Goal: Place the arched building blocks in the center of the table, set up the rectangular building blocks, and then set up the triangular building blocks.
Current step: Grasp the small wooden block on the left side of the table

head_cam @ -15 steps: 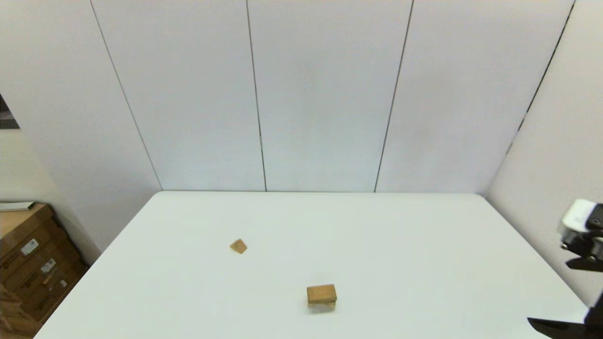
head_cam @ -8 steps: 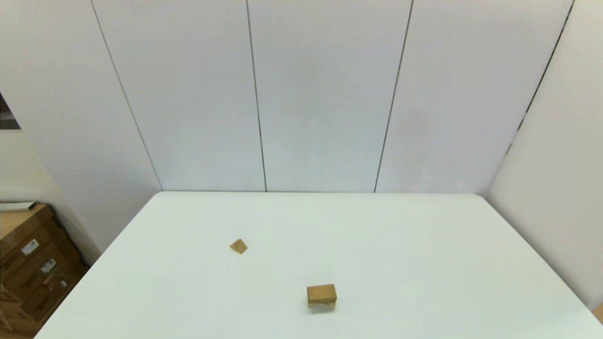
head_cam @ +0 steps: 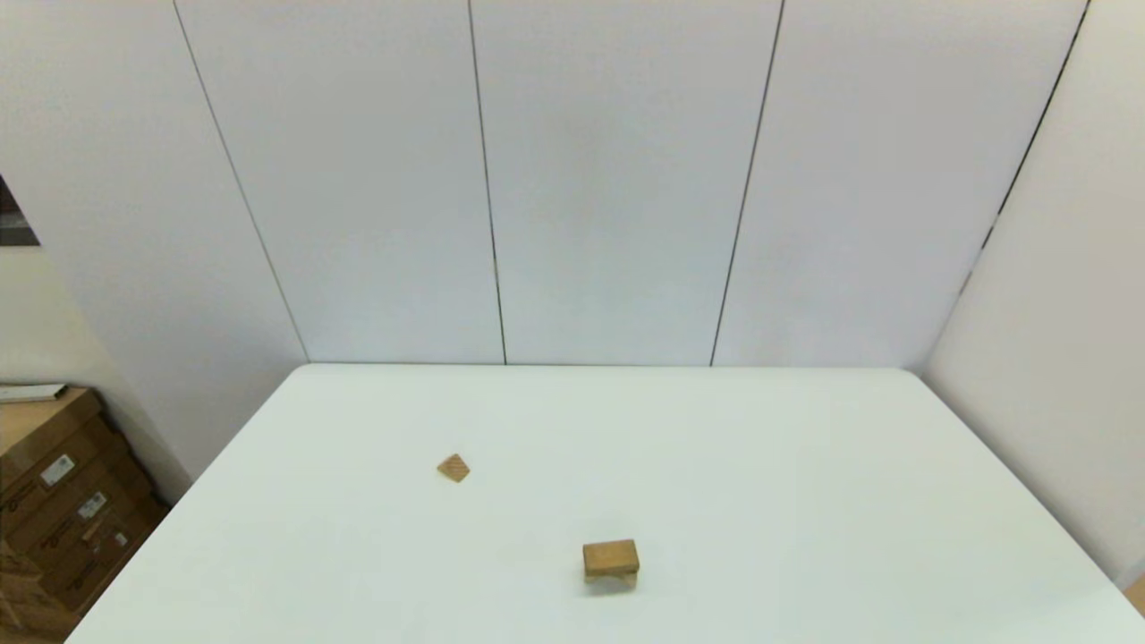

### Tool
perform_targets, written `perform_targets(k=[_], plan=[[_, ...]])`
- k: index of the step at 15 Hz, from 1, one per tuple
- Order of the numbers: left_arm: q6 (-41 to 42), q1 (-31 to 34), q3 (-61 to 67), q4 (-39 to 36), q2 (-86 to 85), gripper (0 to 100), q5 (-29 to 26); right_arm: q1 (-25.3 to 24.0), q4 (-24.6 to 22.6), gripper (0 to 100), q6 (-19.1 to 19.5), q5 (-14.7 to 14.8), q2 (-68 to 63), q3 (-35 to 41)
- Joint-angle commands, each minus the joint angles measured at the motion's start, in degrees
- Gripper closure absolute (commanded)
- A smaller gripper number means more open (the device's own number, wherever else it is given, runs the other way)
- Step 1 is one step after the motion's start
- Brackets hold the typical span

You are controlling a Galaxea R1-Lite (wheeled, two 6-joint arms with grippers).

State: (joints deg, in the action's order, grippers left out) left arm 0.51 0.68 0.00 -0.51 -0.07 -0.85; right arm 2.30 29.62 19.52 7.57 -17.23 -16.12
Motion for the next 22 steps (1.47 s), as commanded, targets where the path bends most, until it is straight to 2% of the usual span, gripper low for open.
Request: perform_targets(k=[1, 5, 7, 10, 12, 17, 20, 22], plan=[[0.02, 0.02, 0.18, -0.02, 0.07, 0, -0.03, 0.42, -7.3, 0, -0.09, 0.16, 1.67, 3.72], [0.02, 0.02, 0.18, -0.02, 0.07, 0, -0.03, 2.79, -8.44, 0, -0.71, -0.1, -1.23, 4.07], [0.02, 0.02, 0.18, -0.02, 0.07, 0, -0.03, 2.88, -11.34, 0, -0.27, -3.79, 0.97, 4.6], [0.02, 0.02, 0.18, -0.02, 0.07, 0, -0.03, 2.88, -14.51, 0, -0.71, -4.23, 0.88, 6.01], [0.02, 0.02, 0.18, -0.02, 0.07, 0, -0.03, -0.19, -15.56, 0, -1.15, -3.7, 1.93, 6.89], [0.02, 0.02, 0.09, -0.02, 0.07, 0, -0.03, -0.99, -17.05, 0, -1.15, -5.72, 5.1, 8.73], [0.02, 0.02, 0.18, -0.02, 0.07, 0, 0.06, -1.78, -23.56, 0, -1.85, -5.72, 8.26, 12.16], [-0.07, 0.02, 0.18, -0.02, 0.07, 0, 0.06, -2.04, -25.14, 0, -3.7, -7.22, 11.69, 12.95]])
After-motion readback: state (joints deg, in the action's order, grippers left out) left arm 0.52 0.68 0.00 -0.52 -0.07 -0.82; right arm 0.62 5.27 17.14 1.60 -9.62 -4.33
